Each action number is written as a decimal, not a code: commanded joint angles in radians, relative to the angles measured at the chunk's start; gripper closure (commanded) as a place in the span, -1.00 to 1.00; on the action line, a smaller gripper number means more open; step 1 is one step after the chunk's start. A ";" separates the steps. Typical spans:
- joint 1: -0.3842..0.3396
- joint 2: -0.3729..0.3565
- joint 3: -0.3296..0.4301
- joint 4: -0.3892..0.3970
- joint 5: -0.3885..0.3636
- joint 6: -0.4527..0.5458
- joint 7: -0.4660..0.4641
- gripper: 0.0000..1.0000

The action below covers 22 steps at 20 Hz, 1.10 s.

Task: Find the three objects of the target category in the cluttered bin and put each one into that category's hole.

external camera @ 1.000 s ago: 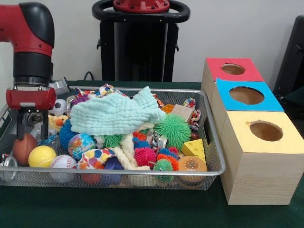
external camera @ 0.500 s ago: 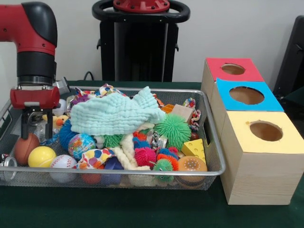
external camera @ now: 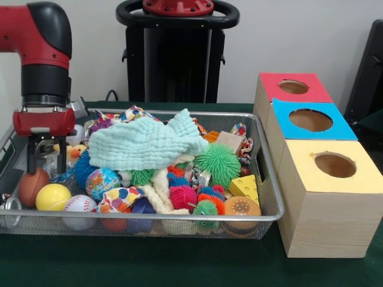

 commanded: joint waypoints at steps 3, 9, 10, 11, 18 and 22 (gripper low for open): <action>0.014 0.053 0.025 0.079 0.018 0.133 0.086 -1.00; 0.028 0.046 0.013 0.098 0.030 0.120 0.098 -1.00; 0.030 0.046 0.010 0.100 0.032 0.116 0.101 -1.00; 0.033 0.046 0.006 0.101 0.034 0.113 0.104 -1.00; 0.088 0.023 -0.079 0.103 0.073 0.106 0.126 -1.00; 0.180 0.028 -0.227 0.034 0.074 0.078 0.113 -1.00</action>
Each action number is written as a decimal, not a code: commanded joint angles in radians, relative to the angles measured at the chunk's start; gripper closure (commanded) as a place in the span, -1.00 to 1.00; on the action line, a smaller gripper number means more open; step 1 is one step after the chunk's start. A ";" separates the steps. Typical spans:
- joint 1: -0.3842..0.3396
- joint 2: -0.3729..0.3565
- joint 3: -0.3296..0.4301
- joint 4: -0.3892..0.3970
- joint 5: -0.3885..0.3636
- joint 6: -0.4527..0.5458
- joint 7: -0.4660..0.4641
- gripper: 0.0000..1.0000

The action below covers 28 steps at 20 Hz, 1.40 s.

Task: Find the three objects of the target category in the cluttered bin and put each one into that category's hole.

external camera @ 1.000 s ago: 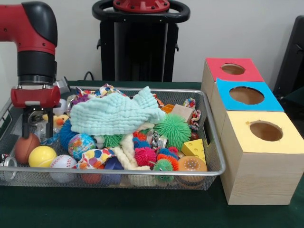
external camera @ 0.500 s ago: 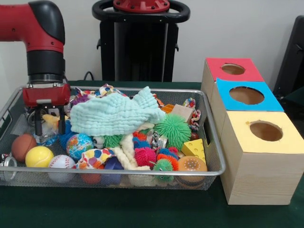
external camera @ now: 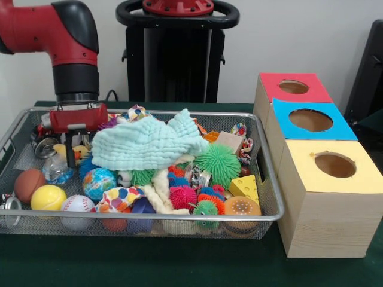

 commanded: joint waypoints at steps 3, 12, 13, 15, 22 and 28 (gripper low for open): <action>0.148 0.032 -0.232 -0.094 0.023 0.037 0.091 -1.00; 0.111 -0.040 -0.152 -0.080 -0.031 -0.002 0.072 -1.00; 0.100 -0.050 -0.128 -0.071 -0.035 0.007 0.074 -1.00; 0.052 -0.072 -0.043 -0.040 -0.040 0.046 0.075 -1.00; 0.030 -0.105 0.006 -0.014 0.006 0.117 0.053 -1.00; 0.037 -0.042 -0.032 -0.053 -0.016 0.093 0.052 -1.00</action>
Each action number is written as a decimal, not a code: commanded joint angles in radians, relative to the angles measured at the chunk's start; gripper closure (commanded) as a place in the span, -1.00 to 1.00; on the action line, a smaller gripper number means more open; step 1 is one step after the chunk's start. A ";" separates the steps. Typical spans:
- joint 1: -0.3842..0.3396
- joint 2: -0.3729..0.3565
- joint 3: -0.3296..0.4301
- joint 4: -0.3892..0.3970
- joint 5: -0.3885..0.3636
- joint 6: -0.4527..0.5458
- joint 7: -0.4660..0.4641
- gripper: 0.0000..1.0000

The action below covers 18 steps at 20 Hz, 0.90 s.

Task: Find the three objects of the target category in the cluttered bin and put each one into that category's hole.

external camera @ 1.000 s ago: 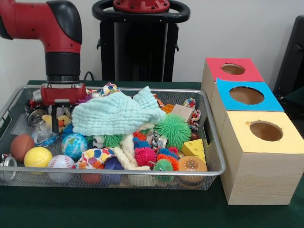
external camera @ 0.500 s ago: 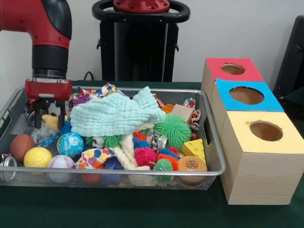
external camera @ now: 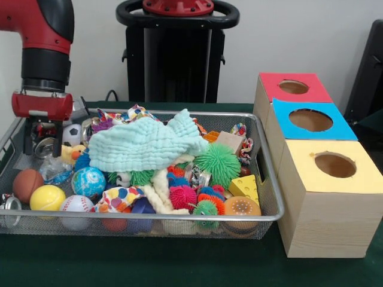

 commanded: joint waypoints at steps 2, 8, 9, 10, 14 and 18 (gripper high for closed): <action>0.001 0.087 0.065 -0.020 -0.034 0.100 0.051 -1.00; -0.039 0.156 0.108 -0.010 -0.040 0.110 0.051 -1.00; -0.041 0.160 0.111 -0.010 -0.040 0.108 0.051 -1.00; -0.037 0.158 0.105 -0.009 -0.036 0.106 0.053 -1.00; 0.020 0.172 0.020 -0.050 -0.044 0.077 0.047 -1.00; 0.102 0.196 -0.107 -0.117 -0.032 0.068 0.049 -1.00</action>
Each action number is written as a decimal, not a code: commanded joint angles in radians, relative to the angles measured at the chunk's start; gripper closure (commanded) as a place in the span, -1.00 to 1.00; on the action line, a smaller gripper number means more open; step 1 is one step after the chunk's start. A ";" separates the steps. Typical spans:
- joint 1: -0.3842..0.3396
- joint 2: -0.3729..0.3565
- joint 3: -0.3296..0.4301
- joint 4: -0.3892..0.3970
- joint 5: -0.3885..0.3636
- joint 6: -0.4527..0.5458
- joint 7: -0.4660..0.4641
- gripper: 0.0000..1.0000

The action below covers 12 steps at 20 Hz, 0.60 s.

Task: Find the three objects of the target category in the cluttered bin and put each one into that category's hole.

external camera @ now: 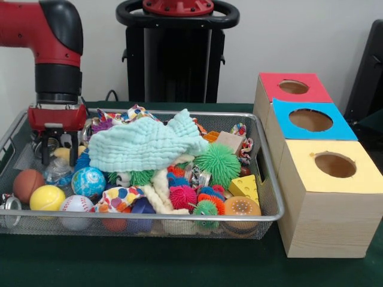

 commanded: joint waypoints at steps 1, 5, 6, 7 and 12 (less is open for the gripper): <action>0.116 0.121 -0.130 -0.114 -0.032 0.073 0.049 -1.00; 0.115 0.120 -0.133 -0.122 -0.031 0.099 0.045 -1.00; 0.096 0.121 -0.115 -0.113 -0.024 0.114 0.048 -1.00; 0.099 0.121 -0.118 -0.114 -0.028 0.101 0.052 1.00; 0.092 0.115 -0.109 -0.113 -0.041 0.089 0.048 1.00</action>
